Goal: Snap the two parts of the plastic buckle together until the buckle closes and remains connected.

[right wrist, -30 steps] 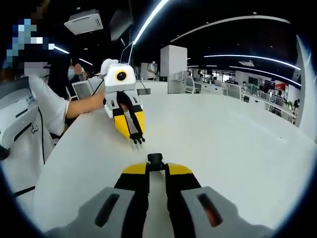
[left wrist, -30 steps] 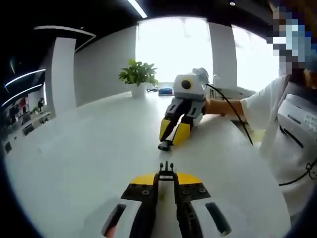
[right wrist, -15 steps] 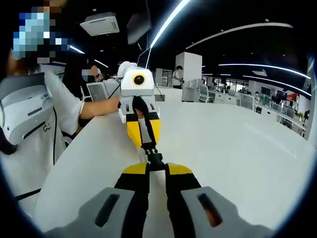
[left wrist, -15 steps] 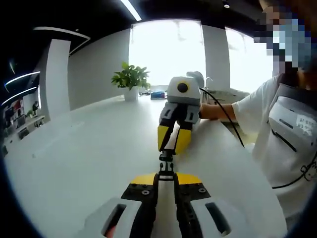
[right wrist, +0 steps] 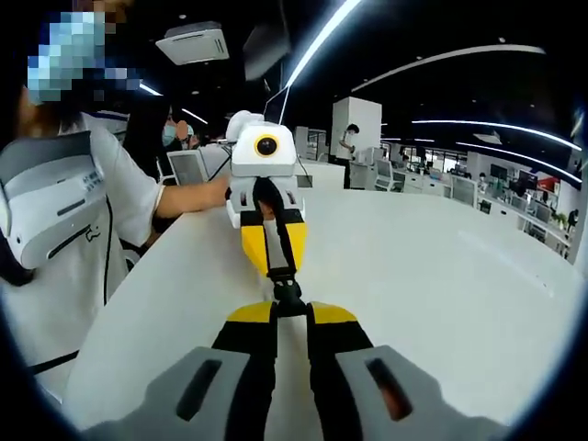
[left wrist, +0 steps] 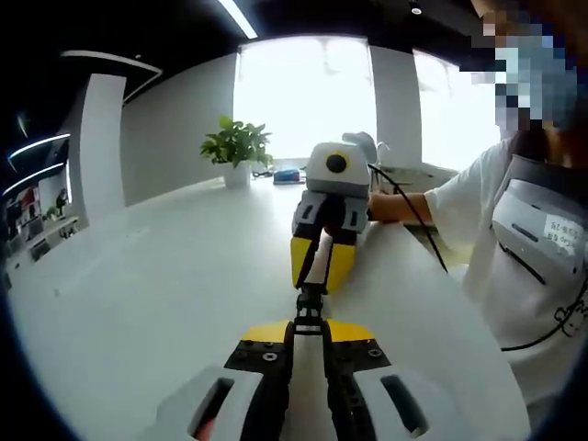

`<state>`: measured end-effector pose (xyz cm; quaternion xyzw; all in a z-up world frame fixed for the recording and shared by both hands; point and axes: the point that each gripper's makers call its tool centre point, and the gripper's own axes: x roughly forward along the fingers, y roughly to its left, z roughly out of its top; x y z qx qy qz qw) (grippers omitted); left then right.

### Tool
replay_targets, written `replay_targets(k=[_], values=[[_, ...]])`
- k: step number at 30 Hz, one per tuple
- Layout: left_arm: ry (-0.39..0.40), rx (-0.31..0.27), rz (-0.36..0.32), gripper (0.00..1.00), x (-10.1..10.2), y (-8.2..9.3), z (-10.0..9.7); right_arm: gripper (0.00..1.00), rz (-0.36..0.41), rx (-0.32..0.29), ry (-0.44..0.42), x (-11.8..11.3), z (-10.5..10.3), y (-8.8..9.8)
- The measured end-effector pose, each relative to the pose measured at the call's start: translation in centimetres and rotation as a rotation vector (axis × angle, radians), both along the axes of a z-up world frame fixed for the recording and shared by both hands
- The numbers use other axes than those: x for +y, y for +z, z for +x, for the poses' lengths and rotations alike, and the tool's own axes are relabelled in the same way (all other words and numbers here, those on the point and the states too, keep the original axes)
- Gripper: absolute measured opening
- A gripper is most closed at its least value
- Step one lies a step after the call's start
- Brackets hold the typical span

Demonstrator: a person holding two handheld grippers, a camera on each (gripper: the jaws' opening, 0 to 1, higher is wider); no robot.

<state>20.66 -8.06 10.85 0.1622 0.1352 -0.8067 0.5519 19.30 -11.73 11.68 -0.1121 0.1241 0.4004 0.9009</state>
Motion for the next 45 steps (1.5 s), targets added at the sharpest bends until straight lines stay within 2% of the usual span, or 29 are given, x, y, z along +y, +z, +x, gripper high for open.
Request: replay_targets(k=[6, 12, 27, 34, 45], values=[[-0.005, -0.007, 0.004, 0.11, 0.1, -0.2, -0.1, 0.11, -0.008, 0.009, 0.002, 0.1, -0.1, -0.4], [-0.016, -0.020, 0.034, 0.11, 0.2, -1.2, -0.3, 0.11, -0.039, 0.017, 0.015, 0.4, -0.3, -1.0], [-0.035, -0.022, 0.035, 0.11, 0.2, -1.4, -0.8, 0.11, -0.061, 0.020, 0.048, 0.9, -0.4, -1.3], [-0.043, -0.052, 0.033, 0.10, 0.2, -1.5, -0.9, 0.10, -0.067, 0.009, 0.073, 1.1, -0.4, -1.3], [-0.070, -0.012, 0.043, 0.10, 0.0, -1.7, -1.2, 0.09, -0.080, 0.002, 0.148, 1.5, -0.6, -1.4]])
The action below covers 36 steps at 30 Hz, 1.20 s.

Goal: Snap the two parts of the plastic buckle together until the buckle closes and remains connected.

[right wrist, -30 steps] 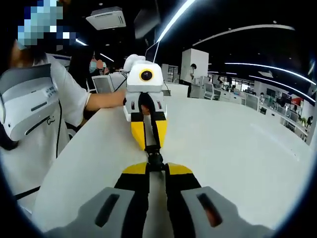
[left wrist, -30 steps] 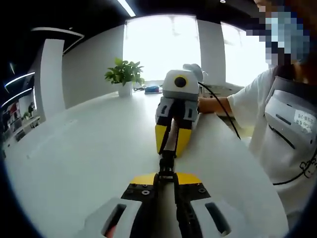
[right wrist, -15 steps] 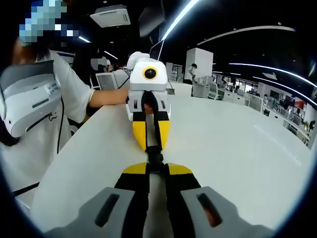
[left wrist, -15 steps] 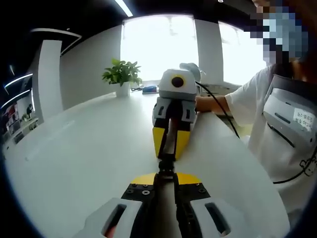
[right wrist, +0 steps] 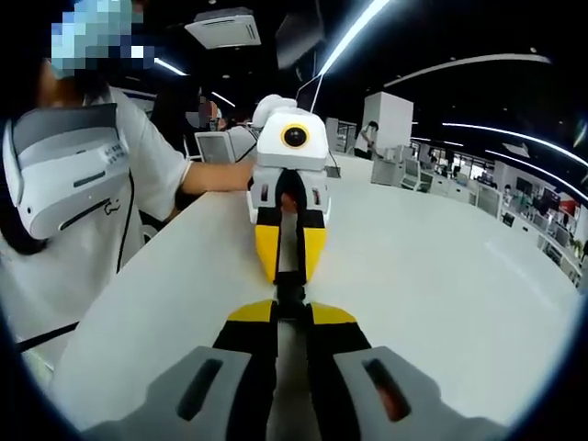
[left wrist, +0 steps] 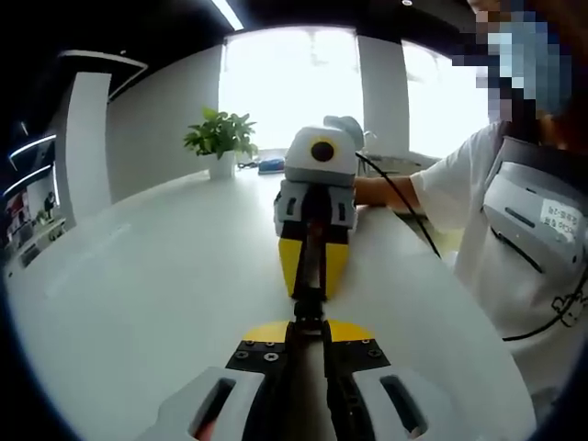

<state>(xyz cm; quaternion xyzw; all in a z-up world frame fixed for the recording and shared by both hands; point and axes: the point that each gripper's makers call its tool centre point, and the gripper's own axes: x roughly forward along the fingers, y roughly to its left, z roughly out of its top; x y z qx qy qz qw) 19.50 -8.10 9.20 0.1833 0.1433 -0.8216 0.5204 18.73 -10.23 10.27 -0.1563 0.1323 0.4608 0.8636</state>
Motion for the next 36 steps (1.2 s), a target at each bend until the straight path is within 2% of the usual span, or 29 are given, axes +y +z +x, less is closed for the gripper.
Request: replay_targets(k=[11, 17, 20, 21, 22, 23, 36], values=[[-0.053, 0.027, 0.006, 0.09, 0.1, 0.0, -1.0, 0.09, -0.002, 0.006, 0.088, 0.5, -1.0, 0.0], [-0.076, 0.040, 0.011, 0.09, 0.2, 0.0, -1.6, 0.08, 0.023, 0.042, 0.116, 0.6, -1.3, -0.1], [-0.062, 0.063, 0.011, 0.09, 0.1, 0.0, -1.6, 0.08, 0.032, 0.053, 0.107, 0.7, -1.2, -0.1], [-0.036, 0.099, 0.009, 0.09, -0.2, 0.1, -1.8, 0.08, 0.035, 0.049, 0.102, 1.2, -1.1, -0.1], [-0.038, 0.096, 0.016, 0.09, -0.3, 0.0, -1.9, 0.08, 0.027, 0.029, 0.109, 1.2, -1.0, 0.1], [-0.037, 0.062, 0.016, 0.09, -0.2, -0.2, -1.8, 0.08, 0.018, 0.037, 0.101, 1.0, -1.2, 0.1], [-0.008, 0.058, 0.006, 0.10, -0.3, -0.3, -1.3, 0.09, 0.031, 0.040, 0.069, 0.7, -1.2, 0.0]])
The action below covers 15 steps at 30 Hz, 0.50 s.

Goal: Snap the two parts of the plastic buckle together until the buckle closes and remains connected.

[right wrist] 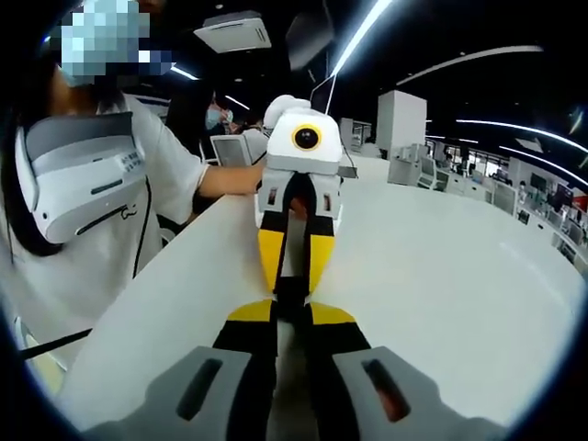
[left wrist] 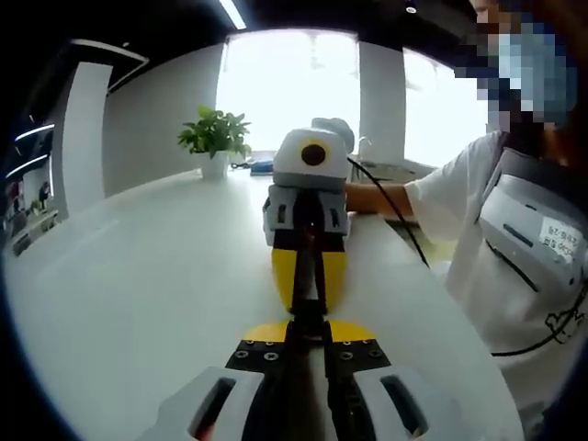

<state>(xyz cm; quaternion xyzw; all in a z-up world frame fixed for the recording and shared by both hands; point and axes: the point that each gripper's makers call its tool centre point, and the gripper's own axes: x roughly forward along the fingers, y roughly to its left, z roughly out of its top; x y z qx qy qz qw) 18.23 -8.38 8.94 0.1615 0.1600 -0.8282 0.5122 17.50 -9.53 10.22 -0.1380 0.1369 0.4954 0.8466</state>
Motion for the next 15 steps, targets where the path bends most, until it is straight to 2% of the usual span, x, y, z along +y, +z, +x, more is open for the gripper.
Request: replay_targets(k=[8, 11, 13, 15], values=[[-0.006, -0.016, -0.007, 0.12, 0.1, 0.1, 0.0, 0.09, -0.005, -0.010, -0.004, 0.0, 0.0, 0.0], [0.004, -0.010, -0.003, 0.25, 0.1, 0.2, 0.1, 0.09, -0.002, -0.008, -0.011, 0.0, 0.1, 0.0], [0.032, -0.019, -0.017, 0.25, 0.1, 0.6, 0.8, 0.09, -0.002, -0.009, -0.017, 0.0, 0.2, 0.0], [0.044, -0.004, -0.035, 0.25, 0.3, 1.1, 1.1, 0.09, 0.001, -0.007, -0.019, -0.1, 0.2, 0.0]])
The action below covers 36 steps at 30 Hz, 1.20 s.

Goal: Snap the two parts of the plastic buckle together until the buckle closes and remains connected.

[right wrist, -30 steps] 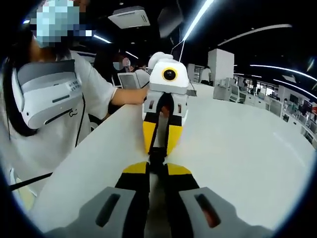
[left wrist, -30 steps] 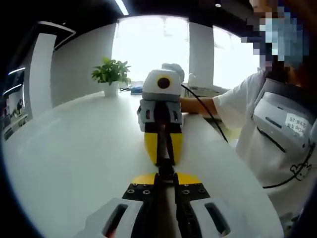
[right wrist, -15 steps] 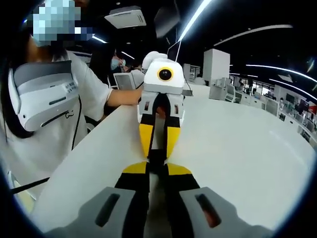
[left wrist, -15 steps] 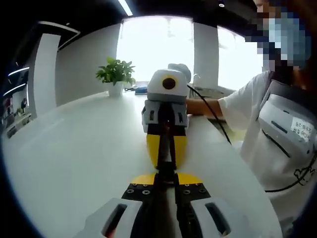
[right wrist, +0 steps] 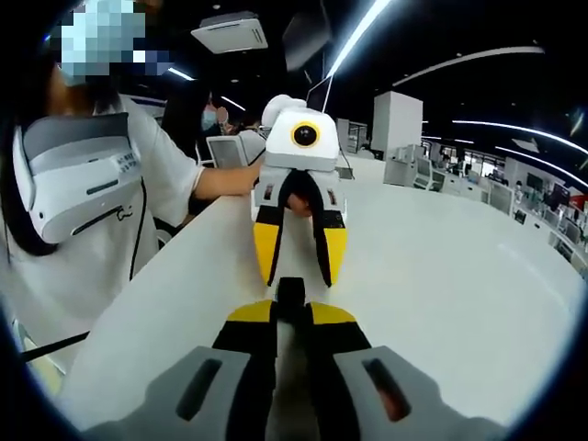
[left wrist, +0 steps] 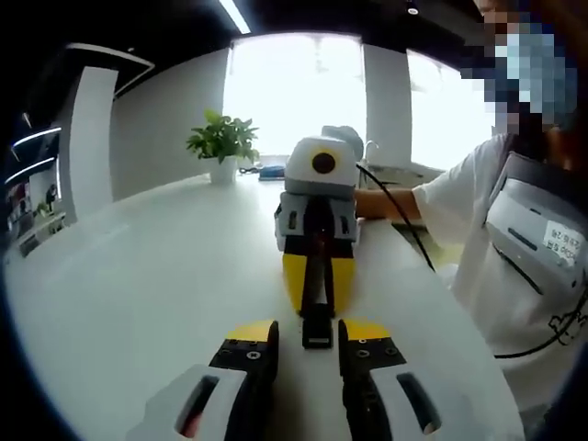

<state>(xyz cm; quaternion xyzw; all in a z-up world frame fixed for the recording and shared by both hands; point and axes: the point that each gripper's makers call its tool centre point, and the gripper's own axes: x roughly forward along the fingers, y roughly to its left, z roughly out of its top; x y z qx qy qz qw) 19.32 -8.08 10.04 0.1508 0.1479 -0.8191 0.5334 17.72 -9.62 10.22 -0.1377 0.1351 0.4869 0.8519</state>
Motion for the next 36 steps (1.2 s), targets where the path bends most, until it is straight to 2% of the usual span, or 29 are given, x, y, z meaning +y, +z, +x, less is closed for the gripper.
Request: replay_targets(k=[6, 9, 16, 19, 21, 24, 28, 32, 36], values=[[0.025, 0.004, -0.029, 0.25, 0.7, 1.0, 1.0, 0.09, 0.008, 0.004, -0.019, -0.4, 0.7, 0.2], [0.044, 0.031, -0.040, 0.24, 1.1, 1.5, 1.7, 0.09, 0.006, 0.009, -0.023, -0.6, 1.3, 0.2], [0.109, 0.071, -0.063, 0.23, 1.7, 2.3, 3.5, 0.09, 0.013, 0.002, -0.024, -1.2, 3.9, 0.9], [0.131, 0.067, -0.065, 0.23, 1.6, 2.3, 3.8, 0.09, 0.018, -0.001, -0.027, -1.5, 4.7, 1.1], [0.199, 0.010, -0.053, 0.24, 1.5, 1.8, 5.4, 0.09, 0.026, -0.009, -0.027, -2.0, 5.8, 1.4], [0.232, 0.018, -0.045, 0.24, 1.4, 1.5, 6.2, 0.09, 0.035, -0.011, -0.029, -2.6, 7.0, 1.5], [0.275, 0.025, -0.049, 0.29, 1.3, 1.6, 6.9, 0.09, 0.039, -0.015, -0.031, -3.4, 8.4, 1.8], [0.324, 0.016, -0.069, 0.43, 1.1, 2.0, 7.8, 0.09, 0.036, -0.016, -0.039, -4.1, 9.6, 1.9], [0.343, 0.021, -0.071, 0.45, 1.2, 2.1, 7.9, 0.10, 0.024, -0.005, -0.036, -5.0, 10.9, 1.7]])
